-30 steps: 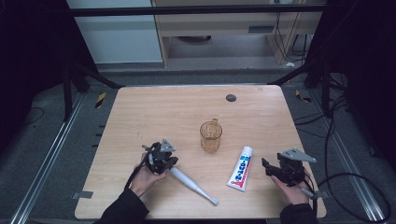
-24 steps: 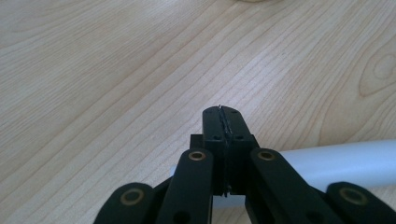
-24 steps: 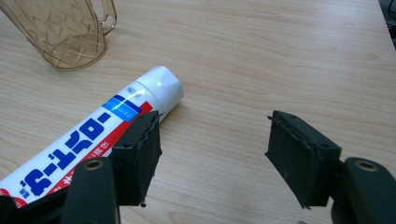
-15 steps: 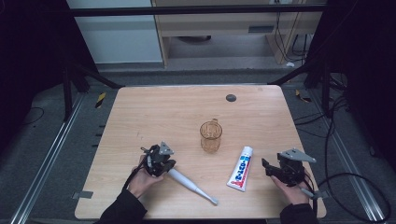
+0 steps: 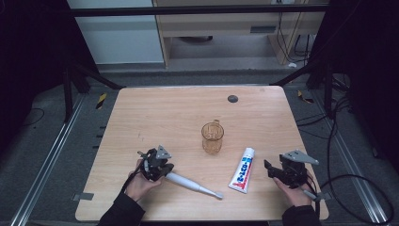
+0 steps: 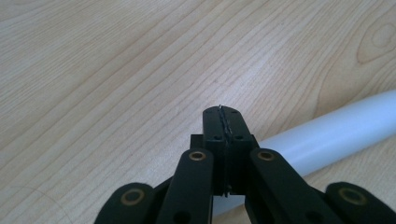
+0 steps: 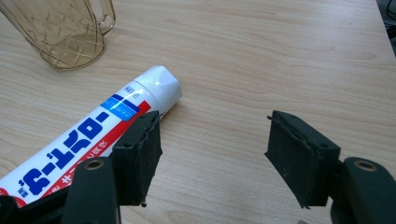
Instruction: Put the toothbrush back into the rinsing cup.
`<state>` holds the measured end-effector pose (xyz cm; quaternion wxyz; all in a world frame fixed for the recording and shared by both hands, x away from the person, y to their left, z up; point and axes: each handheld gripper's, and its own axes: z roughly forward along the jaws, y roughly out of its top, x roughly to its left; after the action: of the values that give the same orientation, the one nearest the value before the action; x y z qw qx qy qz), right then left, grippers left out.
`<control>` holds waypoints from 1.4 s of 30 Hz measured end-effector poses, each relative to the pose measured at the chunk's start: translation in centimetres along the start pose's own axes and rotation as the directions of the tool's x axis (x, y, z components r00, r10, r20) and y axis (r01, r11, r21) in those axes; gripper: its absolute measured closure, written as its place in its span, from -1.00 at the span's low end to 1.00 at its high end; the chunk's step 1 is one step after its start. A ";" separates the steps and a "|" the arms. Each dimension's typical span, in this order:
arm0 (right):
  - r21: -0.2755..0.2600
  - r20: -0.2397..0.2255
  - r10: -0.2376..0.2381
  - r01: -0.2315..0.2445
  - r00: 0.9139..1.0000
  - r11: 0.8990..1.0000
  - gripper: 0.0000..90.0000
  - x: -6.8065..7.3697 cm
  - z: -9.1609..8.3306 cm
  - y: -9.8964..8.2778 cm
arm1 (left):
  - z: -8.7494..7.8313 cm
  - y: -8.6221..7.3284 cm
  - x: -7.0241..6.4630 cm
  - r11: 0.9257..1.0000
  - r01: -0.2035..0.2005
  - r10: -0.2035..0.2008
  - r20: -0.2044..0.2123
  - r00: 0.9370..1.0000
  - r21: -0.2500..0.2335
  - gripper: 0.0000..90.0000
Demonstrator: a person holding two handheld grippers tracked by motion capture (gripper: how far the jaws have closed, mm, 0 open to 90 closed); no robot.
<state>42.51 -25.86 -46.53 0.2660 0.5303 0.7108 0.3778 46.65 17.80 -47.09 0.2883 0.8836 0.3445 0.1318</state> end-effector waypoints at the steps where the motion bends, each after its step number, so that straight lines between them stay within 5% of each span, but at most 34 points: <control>1: 0.001 0.000 0.000 0.000 1.000 1.000 -0.23 0.0 0.0 0.0 | 0.0 -0.1 -0.1 1.000 0.001 -0.001 -0.001 1.000 -0.004 0.98; 42: -0.002 0.006 0.002 -0.002 1.000 1.000 -0.21 -0.2 -0.1 -0.1 | -2.2 -3.0 -1.9 1.000 -0.013 0.013 0.045 0.999 0.001 0.98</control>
<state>42.46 -26.12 -46.55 0.2684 0.5319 0.7092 0.3769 42.71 19.16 -47.22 0.2944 0.8889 0.3322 0.1137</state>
